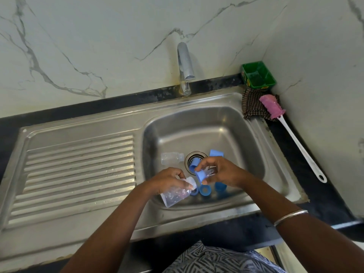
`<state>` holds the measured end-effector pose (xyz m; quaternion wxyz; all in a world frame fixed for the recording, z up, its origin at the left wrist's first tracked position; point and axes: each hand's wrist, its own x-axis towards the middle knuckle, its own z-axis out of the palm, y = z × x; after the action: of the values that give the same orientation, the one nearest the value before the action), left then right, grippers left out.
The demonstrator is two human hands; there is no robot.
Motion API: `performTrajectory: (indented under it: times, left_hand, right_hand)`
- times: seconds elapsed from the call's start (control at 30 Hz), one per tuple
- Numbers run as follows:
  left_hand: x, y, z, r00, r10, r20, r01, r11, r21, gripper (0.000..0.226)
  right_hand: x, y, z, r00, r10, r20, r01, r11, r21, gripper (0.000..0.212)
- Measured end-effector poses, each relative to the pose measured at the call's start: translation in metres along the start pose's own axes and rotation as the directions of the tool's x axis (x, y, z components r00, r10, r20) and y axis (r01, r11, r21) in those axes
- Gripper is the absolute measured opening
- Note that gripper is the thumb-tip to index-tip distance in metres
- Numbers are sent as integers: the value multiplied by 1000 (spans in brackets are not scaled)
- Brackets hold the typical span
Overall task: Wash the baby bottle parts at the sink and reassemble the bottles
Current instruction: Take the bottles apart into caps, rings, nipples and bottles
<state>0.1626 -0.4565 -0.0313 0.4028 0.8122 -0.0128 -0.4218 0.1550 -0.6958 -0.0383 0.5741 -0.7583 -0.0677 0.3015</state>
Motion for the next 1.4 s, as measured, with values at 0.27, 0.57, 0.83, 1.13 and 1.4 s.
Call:
performTrajectory:
  times: [0.27, 0.57, 0.83, 1.13, 1.4]
  left_hand:
    - [28, -25, 16, 998, -10, -62, 42, 836, 548, 54]
    - [43, -33, 37, 999, 35, -39, 17, 492, 870, 54]
    - [30, -16, 34, 952, 173, -252, -79, 936, 343, 29]
    - [-9, 15, 40, 988, -37, -152, -69, 767, -638, 21]
    - [-26, 5, 36, 975, -68, -212, -98, 722, -685, 34]
  right_hand:
    - [-12, 31, -14, 962, 188, -195, -209, 973, -94, 22]
    - [-16, 41, -2, 956, 276, -101, -283, 957, -61, 44]
    - [-11, 18, 19, 936, 310, -166, -249, 918, 309, 32]
    - [-8, -6, 33, 963, 266, 43, -222, 693, 686, 35]
    - [-7, -13, 49, 978, 202, 50, -179, 693, 698, 38]
